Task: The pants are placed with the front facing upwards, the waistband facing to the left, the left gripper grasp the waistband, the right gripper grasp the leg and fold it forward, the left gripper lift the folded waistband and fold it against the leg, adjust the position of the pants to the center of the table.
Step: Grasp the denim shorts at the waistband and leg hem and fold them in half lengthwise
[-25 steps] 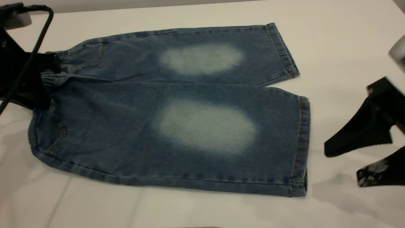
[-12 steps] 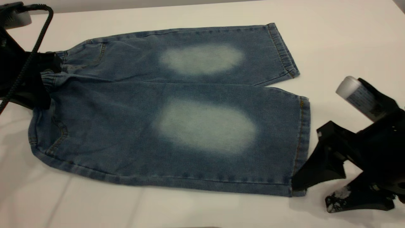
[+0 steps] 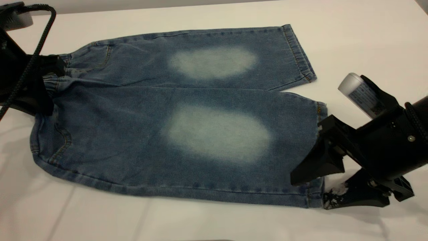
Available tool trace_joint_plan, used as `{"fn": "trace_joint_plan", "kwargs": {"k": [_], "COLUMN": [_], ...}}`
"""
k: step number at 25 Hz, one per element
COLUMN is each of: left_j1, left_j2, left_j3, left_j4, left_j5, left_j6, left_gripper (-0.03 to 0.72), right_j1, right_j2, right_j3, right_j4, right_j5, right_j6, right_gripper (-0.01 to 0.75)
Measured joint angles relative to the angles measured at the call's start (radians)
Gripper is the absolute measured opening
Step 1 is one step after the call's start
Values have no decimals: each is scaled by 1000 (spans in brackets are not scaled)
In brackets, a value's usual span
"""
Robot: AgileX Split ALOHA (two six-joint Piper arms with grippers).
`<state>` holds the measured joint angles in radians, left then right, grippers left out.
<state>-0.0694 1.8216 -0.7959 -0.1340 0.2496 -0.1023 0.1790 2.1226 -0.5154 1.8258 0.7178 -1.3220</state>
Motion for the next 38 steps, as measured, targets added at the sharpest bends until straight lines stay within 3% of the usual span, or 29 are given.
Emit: {"fn": "trace_joint_plan", "kwargs": {"k": [9, 12, 14, 18, 20, 22, 28, 32, 38], "left_j1": [0, 0, 0, 0, 0, 0, 0, 0, 0], "left_j2": [0, -1, -1, -1, -1, -1, -46, -113, -174], "left_j3": [0, 0, 0, 0, 0, 0, 0, 0, -2], "left_j4": [0, 0, 0, 0, 0, 0, -11, -54, -187], "left_j5": [0, 0, 0, 0, 1, 4, 54, 76, 55], "left_j6": [-3, -4, -4, -4, -4, -4, -4, -4, -54], "left_gripper": [78, 78, 78, 78, 78, 78, 78, 78, 79], "right_j1": [0, 0, 0, 0, 0, 0, -28, -71, -78], "right_j2": [89, 101, 103, 113, 117, 119, 62, 6, 3], "right_j3": [-99, -106, -108, -115, -126, -139, -183, -259, -416], "right_j4": [0, 1, 0, 0, 0, 0, -4, -4, -20], "right_j5": [104, 115, 102, 78, 81, 119, 385, 412, 413], "right_j6": [1, 1, 1, 1, 1, 1, 39, 134, 302], "right_gripper": [455, 420, 353, 116, 46, 34, 34, 34, 34]}}
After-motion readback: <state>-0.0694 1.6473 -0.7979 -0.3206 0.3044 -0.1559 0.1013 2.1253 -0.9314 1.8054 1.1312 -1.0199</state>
